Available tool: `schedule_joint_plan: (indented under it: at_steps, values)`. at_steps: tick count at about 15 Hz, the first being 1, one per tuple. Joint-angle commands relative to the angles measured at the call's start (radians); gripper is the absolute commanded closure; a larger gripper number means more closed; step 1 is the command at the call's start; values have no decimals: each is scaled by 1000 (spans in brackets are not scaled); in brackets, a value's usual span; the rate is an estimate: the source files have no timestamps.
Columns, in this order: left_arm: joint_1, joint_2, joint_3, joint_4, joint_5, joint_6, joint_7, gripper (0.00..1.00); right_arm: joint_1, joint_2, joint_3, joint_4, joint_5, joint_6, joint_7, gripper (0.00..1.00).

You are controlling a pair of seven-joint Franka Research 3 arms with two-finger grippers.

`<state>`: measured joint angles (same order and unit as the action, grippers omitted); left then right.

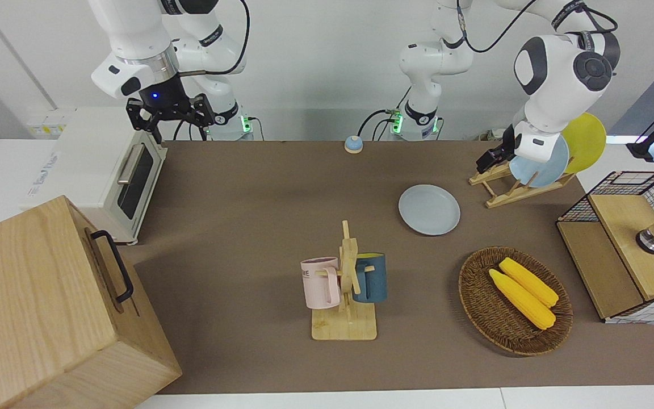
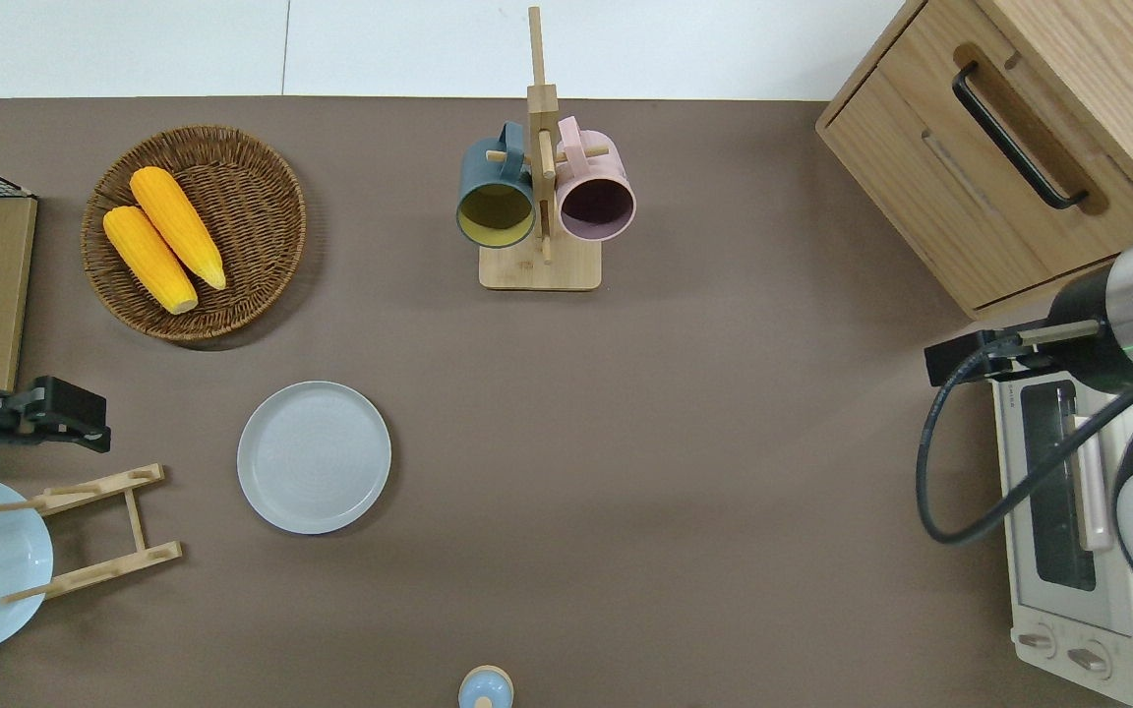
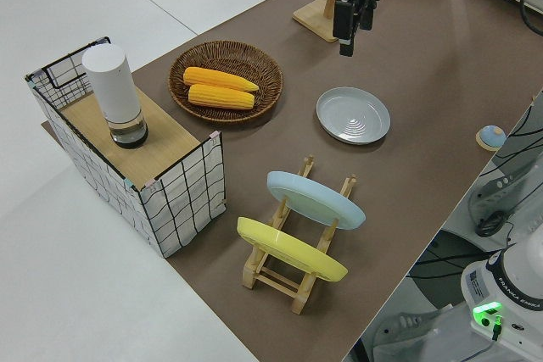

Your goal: Pick gray plate from low plate rack and place it on table with left arm

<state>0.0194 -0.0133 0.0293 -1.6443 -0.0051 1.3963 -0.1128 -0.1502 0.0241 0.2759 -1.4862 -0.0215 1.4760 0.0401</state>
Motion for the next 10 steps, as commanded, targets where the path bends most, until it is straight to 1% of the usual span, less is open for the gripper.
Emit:
schedule_joint_plan:
  at_steps: [1, 2, 4, 6, 8, 10]
  values:
    - [1, -10, 14, 81, -29, -85, 134, 17, -19, -1, 16, 9, -1, -14, 12, 17]
    - [1, -10, 17, 87, -35, -88, 140, 17, -19, -3, 17, 9, -1, -14, 12, 17]
    - [1, -8, 17, 89, -81, -83, 121, 13, -19, -1, 17, 9, -1, -14, 12, 17]
    - [-1, -7, 23, 89, -96, -76, 93, 7, -19, -3, 16, 9, -1, -13, 12, 17]
    - [-16, -7, 79, 89, -148, -76, 85, 7, -19, -3, 17, 9, -1, -14, 12, 17]
    - [-21, -7, 81, 89, -87, -71, 76, 7, -19, -3, 17, 9, -1, -14, 12, 17]
